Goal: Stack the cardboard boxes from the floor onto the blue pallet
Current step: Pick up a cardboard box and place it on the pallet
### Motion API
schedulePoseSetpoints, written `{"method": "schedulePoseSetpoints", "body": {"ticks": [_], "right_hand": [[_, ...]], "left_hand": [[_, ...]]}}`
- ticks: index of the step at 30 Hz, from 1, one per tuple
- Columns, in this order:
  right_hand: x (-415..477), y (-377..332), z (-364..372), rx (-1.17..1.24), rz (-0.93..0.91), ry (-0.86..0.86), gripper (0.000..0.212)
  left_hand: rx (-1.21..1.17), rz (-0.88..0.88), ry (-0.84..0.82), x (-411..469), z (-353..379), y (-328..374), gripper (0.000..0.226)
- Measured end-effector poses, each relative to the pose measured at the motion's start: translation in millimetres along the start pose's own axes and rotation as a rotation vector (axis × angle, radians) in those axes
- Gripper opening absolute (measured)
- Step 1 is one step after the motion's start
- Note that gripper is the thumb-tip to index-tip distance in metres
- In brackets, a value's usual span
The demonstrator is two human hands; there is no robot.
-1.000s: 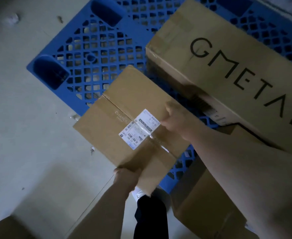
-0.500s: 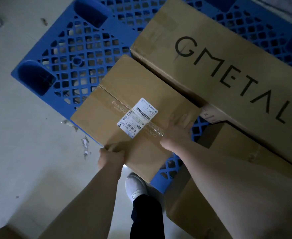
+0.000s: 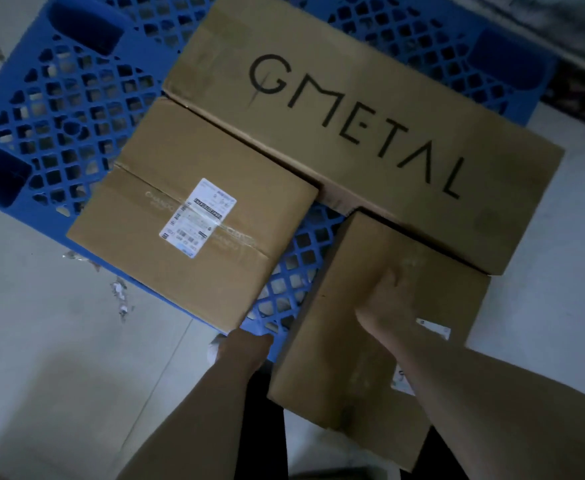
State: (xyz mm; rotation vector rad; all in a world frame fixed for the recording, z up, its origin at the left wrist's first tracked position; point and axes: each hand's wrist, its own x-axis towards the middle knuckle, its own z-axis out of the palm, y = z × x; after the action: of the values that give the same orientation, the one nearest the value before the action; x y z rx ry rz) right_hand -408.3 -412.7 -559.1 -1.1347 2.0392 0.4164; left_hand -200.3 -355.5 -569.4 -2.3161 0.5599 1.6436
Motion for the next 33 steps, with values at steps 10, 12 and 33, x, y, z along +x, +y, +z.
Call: {"method": "schedulePoseSetpoints", "body": {"ticks": [10, 12, 33], "right_hand": [[28, 160, -19, 0.307, 0.322, -0.217, 0.075], [32, 178, -16, 0.370, 0.238, -0.304, 0.028], [61, 109, -70, 0.032, -0.160, -0.006, 0.079]], "left_hand": [[0.133, 0.205, 0.185, -10, 107, 36, 0.074], [0.119, 0.132, 0.223, -20, 119, 24, 0.069], [-0.875, -0.231, 0.218, -60, 217, 3, 0.068]]}}
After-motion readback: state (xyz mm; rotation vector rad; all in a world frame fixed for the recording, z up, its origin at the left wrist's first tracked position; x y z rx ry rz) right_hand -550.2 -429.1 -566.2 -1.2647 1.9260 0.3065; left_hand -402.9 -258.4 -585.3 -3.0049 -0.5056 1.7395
